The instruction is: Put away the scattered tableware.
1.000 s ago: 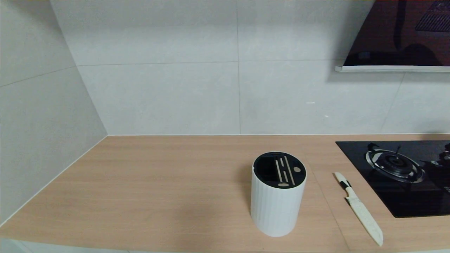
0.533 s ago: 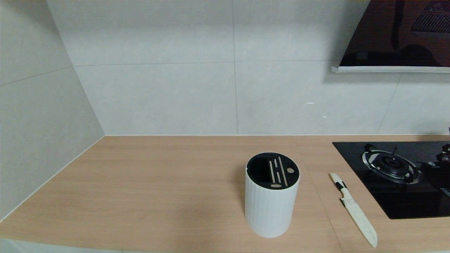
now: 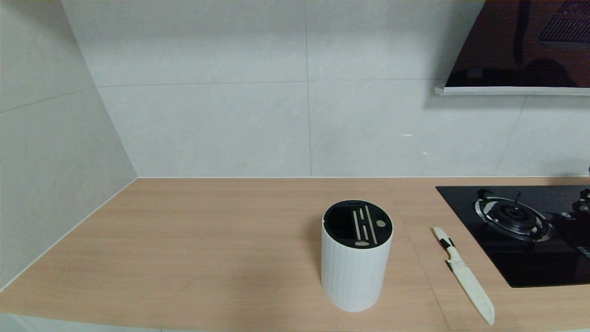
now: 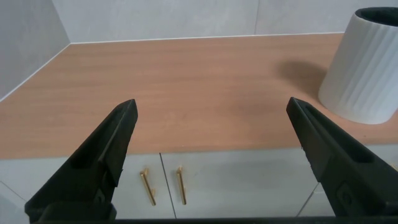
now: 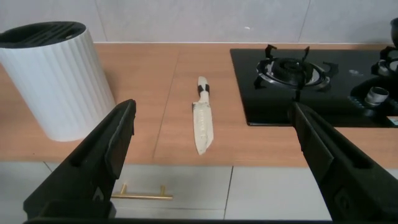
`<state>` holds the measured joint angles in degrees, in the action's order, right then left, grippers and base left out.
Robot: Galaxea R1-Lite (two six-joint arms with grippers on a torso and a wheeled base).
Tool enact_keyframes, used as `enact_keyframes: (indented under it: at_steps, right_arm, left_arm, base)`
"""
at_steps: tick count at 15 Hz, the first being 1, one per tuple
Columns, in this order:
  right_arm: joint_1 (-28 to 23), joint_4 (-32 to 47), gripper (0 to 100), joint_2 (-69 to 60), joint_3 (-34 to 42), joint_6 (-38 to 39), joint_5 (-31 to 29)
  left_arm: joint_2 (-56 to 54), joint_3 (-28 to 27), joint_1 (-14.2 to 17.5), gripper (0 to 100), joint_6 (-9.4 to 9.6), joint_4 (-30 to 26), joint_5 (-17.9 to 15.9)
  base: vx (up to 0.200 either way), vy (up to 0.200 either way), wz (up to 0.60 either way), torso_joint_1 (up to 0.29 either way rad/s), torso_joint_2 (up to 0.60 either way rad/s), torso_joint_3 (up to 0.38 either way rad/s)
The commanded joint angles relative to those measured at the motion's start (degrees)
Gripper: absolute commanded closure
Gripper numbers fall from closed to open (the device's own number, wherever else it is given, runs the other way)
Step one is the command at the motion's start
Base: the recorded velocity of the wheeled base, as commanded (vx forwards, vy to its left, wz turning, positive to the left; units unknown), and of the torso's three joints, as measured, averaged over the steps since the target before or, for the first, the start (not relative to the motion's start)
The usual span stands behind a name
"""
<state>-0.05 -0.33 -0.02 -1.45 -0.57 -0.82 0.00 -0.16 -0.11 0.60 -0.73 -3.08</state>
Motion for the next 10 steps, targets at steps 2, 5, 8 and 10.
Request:
enact_keyframes:
  at_steps: [2, 5, 8, 10]
  right_arm:
    - [0.6, 0.2, 0, 4.6, -7.7, 0.2, 0.5]
    - [0.7, 0.7, 0, 11.8, -7.8, 0.1, 6.4]
    - [0.9, 0.6, 0, 21.8, -9.4, 0.0, 8.4]
    - [5.1, 0.1, 0, 33.8, -11.7, 0.1, 8.0]
  left_arm:
    - [0.0, 0.0, 0.0, 0, 0.02, 0.0, 0.0]
    - [0.0, 0.0, 0.0, 0, 0.02, 0.0, 0.0]
    - [0.0, 0.0, 0.0, 0, 0.02, 0.0, 0.0]
    - [0.0, 0.0, 0.0, 0, 0.02, 0.0, 0.0]
  base:
    - [0.0, 0.0, 0.0, 0.0, 0.0, 0.0]
    - [0.0, 0.0, 0.0, 0.0, 0.0, 0.0]
    - [0.0, 0.0, 0.0, 0.0, 0.0, 0.0]
    - [0.0, 0.0, 0.0, 0.0, 0.0, 0.0]
